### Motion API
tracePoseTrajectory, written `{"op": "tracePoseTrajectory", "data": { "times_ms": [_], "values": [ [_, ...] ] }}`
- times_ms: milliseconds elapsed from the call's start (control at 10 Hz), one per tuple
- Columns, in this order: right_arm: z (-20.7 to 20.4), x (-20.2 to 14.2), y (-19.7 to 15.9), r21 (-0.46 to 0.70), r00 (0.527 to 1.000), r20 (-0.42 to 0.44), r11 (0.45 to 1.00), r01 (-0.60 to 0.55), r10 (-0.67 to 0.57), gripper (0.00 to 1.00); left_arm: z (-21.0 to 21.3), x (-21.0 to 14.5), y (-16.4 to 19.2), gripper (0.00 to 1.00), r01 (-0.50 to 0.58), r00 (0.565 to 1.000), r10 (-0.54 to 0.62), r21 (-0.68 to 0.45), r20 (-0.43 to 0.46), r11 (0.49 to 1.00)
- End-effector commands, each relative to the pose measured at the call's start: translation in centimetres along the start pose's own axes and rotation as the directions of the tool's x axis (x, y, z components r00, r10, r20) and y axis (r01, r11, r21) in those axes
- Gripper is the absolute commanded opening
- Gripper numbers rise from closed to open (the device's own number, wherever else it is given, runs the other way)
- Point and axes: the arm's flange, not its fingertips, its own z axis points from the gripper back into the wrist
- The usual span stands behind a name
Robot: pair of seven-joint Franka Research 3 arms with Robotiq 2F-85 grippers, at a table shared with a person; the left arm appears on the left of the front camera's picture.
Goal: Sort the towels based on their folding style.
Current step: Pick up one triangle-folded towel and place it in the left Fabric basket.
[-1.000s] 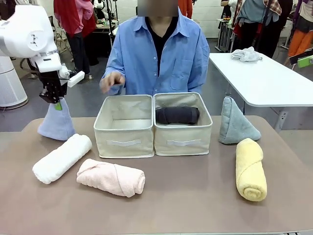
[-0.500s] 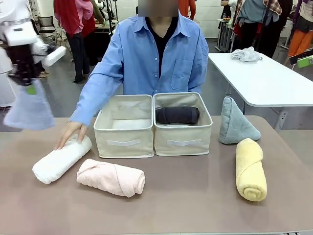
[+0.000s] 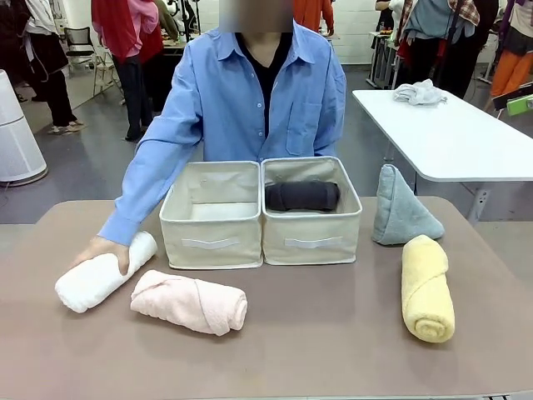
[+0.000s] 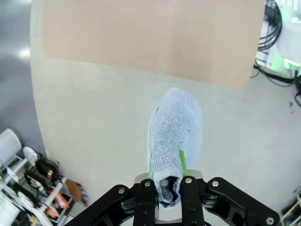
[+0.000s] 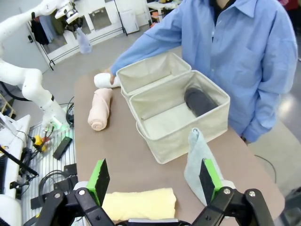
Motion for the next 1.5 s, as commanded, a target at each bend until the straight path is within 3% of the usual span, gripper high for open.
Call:
{"op": "tracePoseTrajectory", "data": {
  "times_ms": [0,300,700,1000,1400],
  "values": [
    [-0.1,0.1,0.1,0.004,1.0,0.005,1.0,-0.004,0.004,1.0,-0.5,1.2,0.7,0.0,-0.061,0.998,0.062,0.025,-0.011,0.998],
    [-0.1,0.1,0.1,0.004,1.0,0.005,1.0,-0.004,0.004,1.0,-0.9,-0.3,1.2,0.0,-0.094,0.995,0.093,0.013,0.025,0.996],
    [-0.1,0.1,0.1,0.004,1.0,0.005,1.0,-0.004,0.004,1.0,-0.8,0.3,2.1,0.0,-0.082,0.994,0.081,0.018,0.068,0.996],
    [-0.1,0.1,0.1,0.004,1.0,0.005,1.0,-0.004,0.004,1.0,2.1,7.1,3.0,0.0,0.076,0.974,-0.088,0.065,0.207,0.995],
    [-0.1,0.1,0.1,0.004,1.0,0.005,1.0,-0.004,0.004,1.0,4.8,19.2,6.2,0.0,0.233,0.945,-0.235,0.036,0.226,0.972]
  ]
}}
